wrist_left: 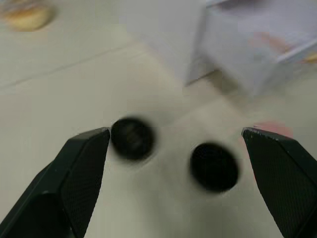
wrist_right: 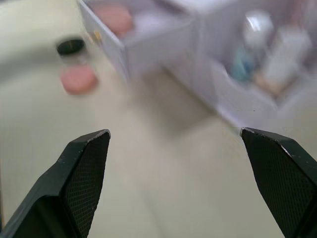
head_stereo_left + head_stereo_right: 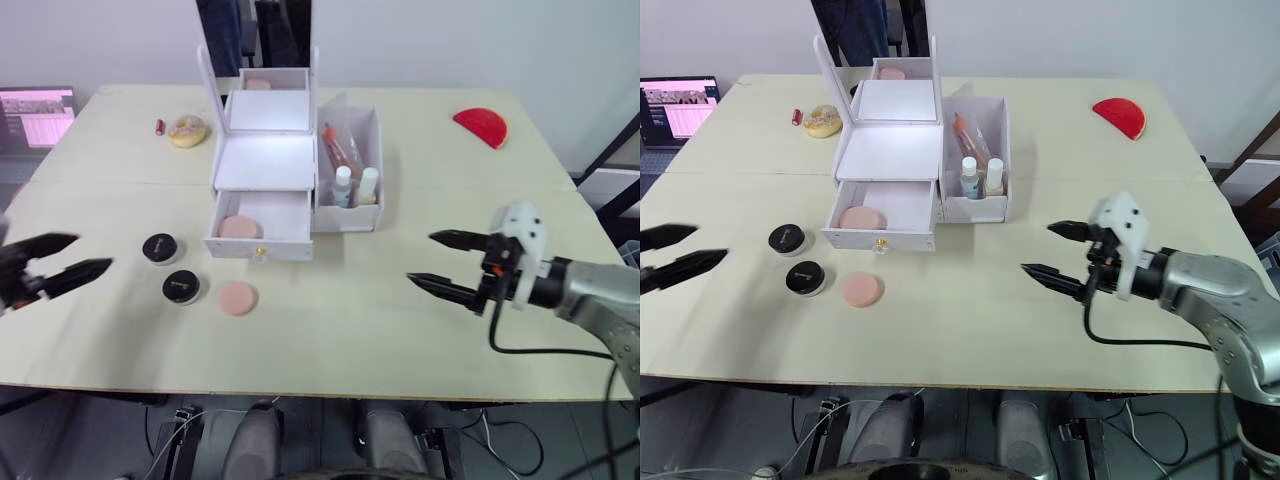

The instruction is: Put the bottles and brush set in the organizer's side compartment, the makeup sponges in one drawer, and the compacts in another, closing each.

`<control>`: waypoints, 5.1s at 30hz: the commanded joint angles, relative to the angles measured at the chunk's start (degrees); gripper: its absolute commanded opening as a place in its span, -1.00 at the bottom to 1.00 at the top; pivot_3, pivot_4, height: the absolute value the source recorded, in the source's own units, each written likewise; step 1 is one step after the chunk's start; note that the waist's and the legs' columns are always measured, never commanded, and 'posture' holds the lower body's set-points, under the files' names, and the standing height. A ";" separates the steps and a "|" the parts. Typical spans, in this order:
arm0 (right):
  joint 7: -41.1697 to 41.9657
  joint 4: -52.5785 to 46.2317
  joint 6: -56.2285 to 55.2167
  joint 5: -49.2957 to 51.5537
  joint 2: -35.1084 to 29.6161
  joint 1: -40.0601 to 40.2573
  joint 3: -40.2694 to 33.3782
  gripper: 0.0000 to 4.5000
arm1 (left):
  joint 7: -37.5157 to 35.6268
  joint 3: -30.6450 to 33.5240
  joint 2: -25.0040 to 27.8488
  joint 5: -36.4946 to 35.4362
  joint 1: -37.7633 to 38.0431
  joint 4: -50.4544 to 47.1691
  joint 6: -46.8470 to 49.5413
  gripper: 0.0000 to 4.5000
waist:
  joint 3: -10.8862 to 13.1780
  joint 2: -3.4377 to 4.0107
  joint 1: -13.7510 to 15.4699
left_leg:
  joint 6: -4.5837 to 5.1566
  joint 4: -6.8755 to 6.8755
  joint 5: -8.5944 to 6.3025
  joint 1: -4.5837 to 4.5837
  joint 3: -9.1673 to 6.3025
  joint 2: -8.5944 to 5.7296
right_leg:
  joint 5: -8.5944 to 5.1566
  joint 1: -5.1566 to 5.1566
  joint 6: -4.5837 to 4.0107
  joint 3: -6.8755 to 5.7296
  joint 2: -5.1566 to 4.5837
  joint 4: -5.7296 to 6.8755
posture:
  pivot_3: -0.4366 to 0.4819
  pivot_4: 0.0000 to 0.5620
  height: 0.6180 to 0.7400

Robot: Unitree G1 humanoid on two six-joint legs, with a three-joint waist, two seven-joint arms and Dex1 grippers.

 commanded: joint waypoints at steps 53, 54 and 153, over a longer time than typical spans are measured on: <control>7.09 1.95 -0.12 -2.07 4.42 -21.28 16.91 1.00 | 49.30 -36.16 -40.08 22.87 13.43 -47.20 0.11 0.99 | -0.09 -0.05 0.03 | -0.01 0.13 0.01 0.08 0.03 0.00 | 0.11 0.14 -0.11 0.04 0.01 0.08 | -0.05 -0.47 0.99; 6.96 1.87 0.09 -2.09 4.41 -21.28 16.85 1.00 | 49.30 -36.22 -40.32 22.76 13.41 -46.78 -0.02 0.99 | -0.09 -0.05 0.05 | -0.01 0.13 0.01 0.08 0.03 0.00 | 0.11 0.14 -0.11 0.04 0.01 0.08 | -0.05 -0.47 0.99; -0.44 1.09 -5.33 -1.89 10.37 -21.24 12.09 1.00 | -7.25 -40.68 -24.11 6.31 -48.54 5.22 -2.81 0.99 | 0.00 -0.03 -0.12 | 0.00 0.14 0.01 0.00 -0.03 0.01 | 0.20 0.08 0.17 0.02 0.07 0.12 | -0.05 -0.47 0.99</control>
